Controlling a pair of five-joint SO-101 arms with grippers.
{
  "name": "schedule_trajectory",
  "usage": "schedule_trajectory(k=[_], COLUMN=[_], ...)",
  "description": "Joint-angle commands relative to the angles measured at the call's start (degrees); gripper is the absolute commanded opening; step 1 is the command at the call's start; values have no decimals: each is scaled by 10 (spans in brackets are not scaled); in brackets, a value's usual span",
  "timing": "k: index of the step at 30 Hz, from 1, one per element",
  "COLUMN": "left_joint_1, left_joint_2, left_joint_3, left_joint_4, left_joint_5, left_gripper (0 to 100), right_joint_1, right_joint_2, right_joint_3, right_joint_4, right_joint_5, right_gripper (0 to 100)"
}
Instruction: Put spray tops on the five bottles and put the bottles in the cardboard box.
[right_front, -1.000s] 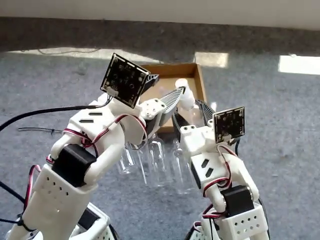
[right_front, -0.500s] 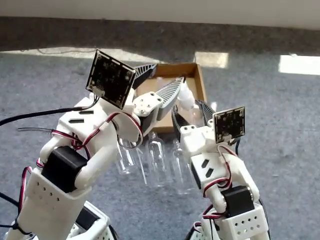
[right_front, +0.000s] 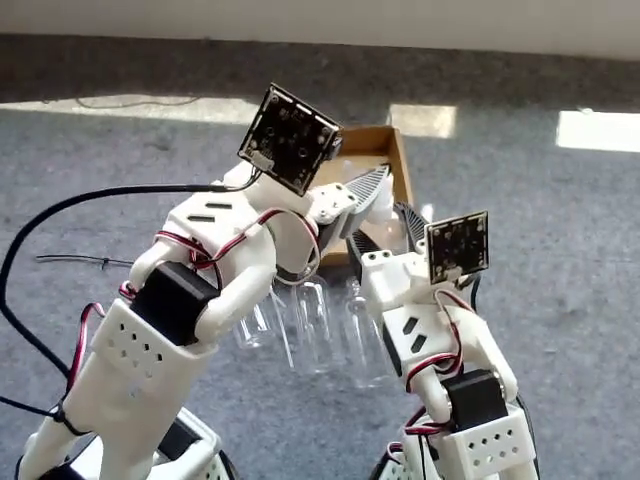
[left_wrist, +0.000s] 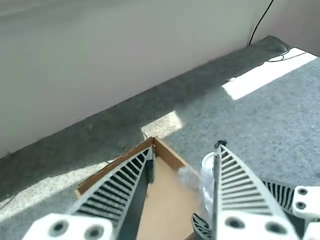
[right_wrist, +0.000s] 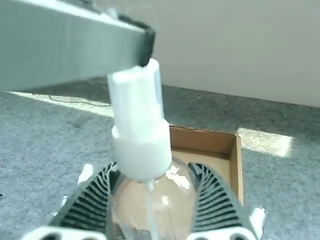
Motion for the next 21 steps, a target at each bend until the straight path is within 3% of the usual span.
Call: schedule_trajectory(k=[1,8,12,16,21], left_joint_1=[0,-116,-211,-291,-327], left_joint_2=[-7,-75,-96,-97,-102], left_joint_3=[-43,-138,-135,-29,175], left_joint_4=[-5,110,185,200,161], left_joint_5=[-18,-18,-18,-18,-15], left_gripper=[189,189,189,192,192], right_joint_1=[4,7,32,77,88], right_joint_2=[-11,-9,-2,84,314], right_joint_3=[-7,-10,-13,-19,-133], right_joint_4=[-12,-14,-97,-182,-283], right_joint_5=[-4,-3,-4,-7,-7], right_gripper=[5,6,5,5,5])
